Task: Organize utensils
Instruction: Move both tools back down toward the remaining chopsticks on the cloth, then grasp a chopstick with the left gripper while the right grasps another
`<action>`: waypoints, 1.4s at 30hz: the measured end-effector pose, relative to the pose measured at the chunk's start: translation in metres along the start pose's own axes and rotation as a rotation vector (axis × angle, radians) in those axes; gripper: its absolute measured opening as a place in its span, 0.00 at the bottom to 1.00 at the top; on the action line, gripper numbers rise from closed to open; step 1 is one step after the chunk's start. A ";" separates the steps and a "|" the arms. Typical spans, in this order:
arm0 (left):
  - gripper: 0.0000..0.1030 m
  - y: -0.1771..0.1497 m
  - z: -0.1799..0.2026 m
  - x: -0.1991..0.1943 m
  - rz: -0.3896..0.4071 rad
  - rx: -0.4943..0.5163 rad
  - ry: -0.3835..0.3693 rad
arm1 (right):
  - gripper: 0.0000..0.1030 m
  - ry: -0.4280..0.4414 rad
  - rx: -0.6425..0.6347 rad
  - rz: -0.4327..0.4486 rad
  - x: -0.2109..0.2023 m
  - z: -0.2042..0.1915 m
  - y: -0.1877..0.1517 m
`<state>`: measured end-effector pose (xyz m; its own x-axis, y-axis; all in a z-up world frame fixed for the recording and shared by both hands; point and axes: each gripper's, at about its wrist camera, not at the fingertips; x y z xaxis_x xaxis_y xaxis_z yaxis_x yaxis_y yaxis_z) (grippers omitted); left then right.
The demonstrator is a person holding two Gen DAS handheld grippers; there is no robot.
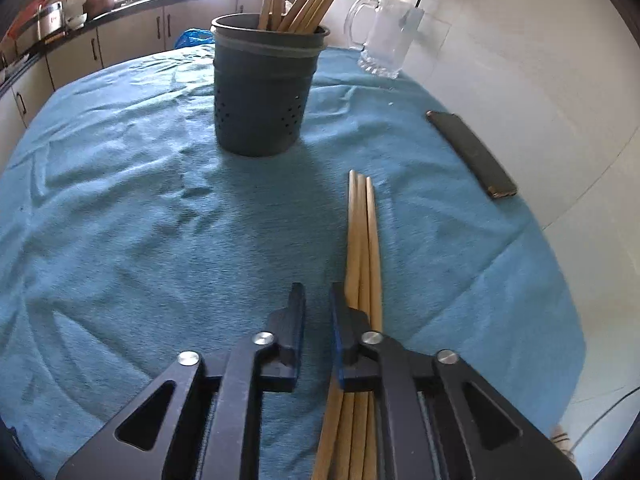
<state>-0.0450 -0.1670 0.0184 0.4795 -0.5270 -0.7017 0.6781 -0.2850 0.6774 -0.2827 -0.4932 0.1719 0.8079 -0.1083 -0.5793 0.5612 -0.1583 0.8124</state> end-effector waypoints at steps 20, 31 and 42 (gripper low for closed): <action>0.06 0.001 -0.025 -0.001 -0.050 -0.073 0.114 | 0.66 0.338 0.090 -0.224 0.147 -0.127 -0.082; 0.08 -0.019 -0.054 -0.024 -0.003 -0.232 0.110 | 0.30 0.258 0.033 -0.277 0.212 -0.191 -0.067; 0.08 -0.030 -0.075 -0.034 0.044 -0.341 0.008 | 0.17 0.051 -0.132 -0.334 0.238 -0.228 -0.043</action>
<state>-0.0399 -0.0807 0.0051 0.5161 -0.5263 -0.6757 0.8031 0.0231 0.5954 -0.0739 -0.2882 0.0146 0.5820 -0.0227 -0.8129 0.8115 -0.0481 0.5823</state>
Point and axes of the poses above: each gripper's, at about its wrist camera, not at the fingertips, and x roughly the way its jaws point, z to its right, y to its top, and after that the axes turned 11 degrees about z, right-handed
